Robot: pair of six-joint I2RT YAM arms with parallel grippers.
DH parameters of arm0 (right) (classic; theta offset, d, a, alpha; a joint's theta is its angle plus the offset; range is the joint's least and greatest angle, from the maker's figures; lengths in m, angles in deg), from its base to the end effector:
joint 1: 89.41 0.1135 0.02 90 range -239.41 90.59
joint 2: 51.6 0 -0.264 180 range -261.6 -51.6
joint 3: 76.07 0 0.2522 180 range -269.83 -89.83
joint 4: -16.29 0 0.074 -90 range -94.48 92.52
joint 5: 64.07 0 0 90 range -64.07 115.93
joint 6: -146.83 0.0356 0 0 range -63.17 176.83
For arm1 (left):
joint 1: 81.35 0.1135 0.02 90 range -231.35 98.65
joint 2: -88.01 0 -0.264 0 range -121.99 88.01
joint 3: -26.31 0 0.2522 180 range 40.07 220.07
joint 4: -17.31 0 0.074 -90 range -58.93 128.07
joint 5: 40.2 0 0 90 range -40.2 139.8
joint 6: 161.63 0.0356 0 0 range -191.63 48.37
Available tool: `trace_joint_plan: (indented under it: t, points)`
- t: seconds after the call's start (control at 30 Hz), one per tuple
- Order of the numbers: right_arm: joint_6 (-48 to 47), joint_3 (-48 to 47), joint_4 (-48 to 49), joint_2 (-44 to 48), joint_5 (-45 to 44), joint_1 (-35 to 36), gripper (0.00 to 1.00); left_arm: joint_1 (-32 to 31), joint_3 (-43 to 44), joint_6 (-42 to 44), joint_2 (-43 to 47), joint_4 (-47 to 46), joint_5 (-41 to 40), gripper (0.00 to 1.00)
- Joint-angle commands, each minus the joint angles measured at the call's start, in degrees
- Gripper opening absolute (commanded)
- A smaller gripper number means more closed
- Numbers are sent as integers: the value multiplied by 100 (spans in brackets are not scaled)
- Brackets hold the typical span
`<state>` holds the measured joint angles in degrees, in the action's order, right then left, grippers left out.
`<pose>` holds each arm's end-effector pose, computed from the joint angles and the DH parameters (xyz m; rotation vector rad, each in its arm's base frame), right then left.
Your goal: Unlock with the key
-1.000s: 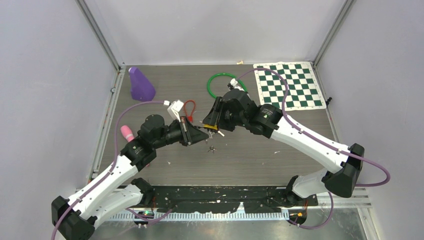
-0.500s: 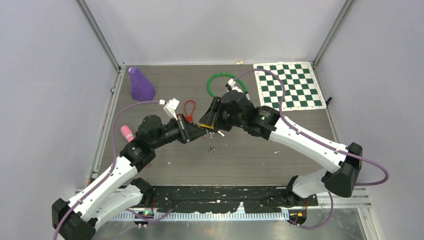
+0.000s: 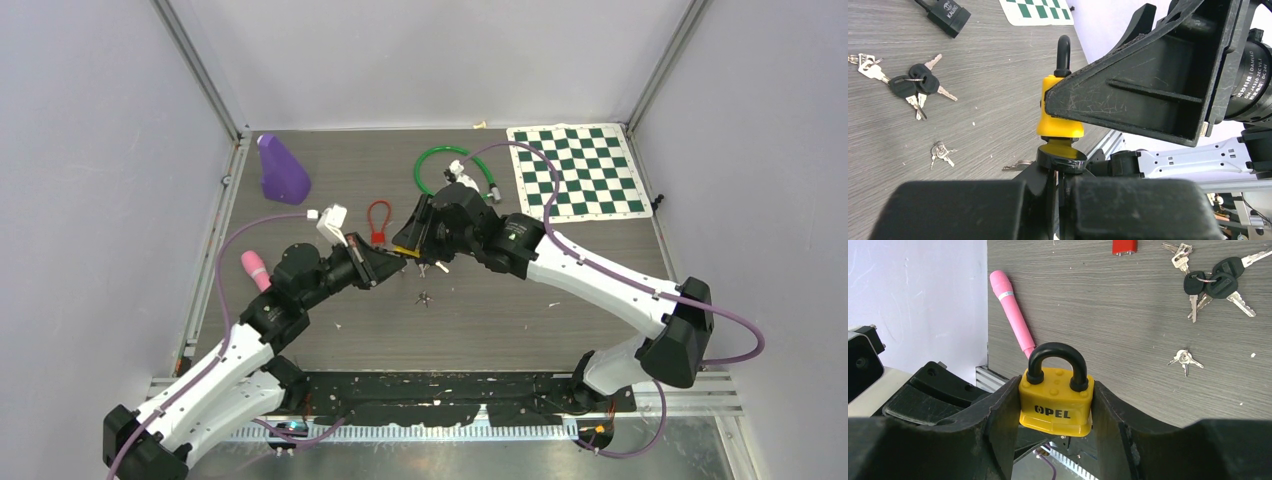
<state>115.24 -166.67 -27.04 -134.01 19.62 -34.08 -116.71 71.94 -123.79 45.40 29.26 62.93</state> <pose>0.1876 0.2644 0.3482 0.1310 2.3589 0.9553 0.1461 -0.1136 0.2886 -0.0928 1.9115 -1.2847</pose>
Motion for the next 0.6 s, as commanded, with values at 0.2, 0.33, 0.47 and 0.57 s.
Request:
trace_joint_plan:
  t: [0.2, 0.33, 0.47, 0.57]
  points:
    - [576, 115, -629, 252, 264, -126, 5, 148, 53, 190, -31, -914, -133, 36]
    - [759, 154, -736, 297, 225, -416, 5, 147, -54, 244, 23, -739, 78, 49]
    - [829, 141, -764, 342, 186, -510, 5, 149, -175, 264, 52, -620, 113, 58]
    - [880, 140, -782, 336, 197, -518, 5, 146, -231, 268, 22, -599, 99, 68]
